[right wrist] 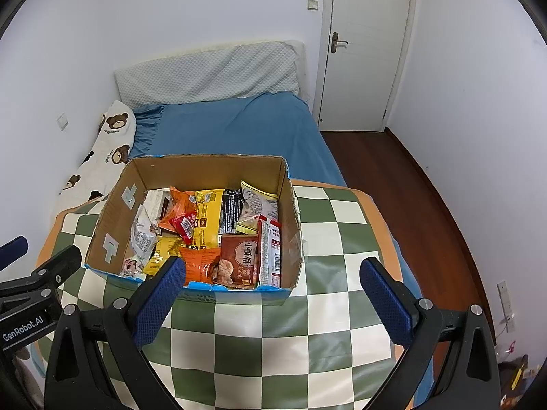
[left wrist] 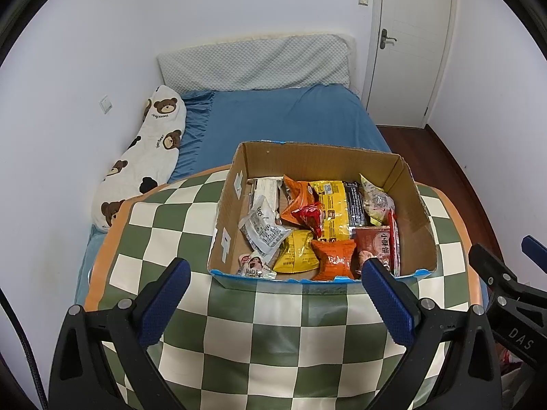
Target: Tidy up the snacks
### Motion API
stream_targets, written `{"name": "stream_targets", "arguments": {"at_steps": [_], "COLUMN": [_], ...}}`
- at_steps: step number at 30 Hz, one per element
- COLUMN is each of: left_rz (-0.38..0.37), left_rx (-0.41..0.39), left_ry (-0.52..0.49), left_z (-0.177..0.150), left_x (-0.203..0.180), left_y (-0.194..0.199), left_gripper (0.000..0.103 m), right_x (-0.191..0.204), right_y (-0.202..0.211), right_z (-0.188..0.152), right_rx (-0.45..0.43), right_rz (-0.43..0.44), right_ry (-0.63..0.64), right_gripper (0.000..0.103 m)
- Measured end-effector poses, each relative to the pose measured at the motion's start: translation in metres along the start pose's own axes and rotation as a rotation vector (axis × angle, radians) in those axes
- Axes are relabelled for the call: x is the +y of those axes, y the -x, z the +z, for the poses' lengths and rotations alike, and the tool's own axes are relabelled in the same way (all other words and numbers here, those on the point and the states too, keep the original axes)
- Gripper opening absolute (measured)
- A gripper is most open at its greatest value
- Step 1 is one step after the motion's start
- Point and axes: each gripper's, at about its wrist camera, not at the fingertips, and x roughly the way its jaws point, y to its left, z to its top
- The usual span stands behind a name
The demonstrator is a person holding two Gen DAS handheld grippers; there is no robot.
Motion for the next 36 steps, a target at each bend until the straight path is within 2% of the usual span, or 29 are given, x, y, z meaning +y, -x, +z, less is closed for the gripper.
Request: {"name": "stream_targets", "arguments": {"at_steps": [36], "left_rz": [0.018], "left_rx": [-0.004], "left_ry": [0.011], "left_z": [-0.005], "left_x": [0.006], "left_y": [0.010], "left_gripper": [0.103], "right_x": [0.000], "right_y": [0.017], "right_z": [-0.010], "right_rx": [0.003], "right_rz": [0.003], "right_ry": [-0.006], "right_gripper": [0.103]}}
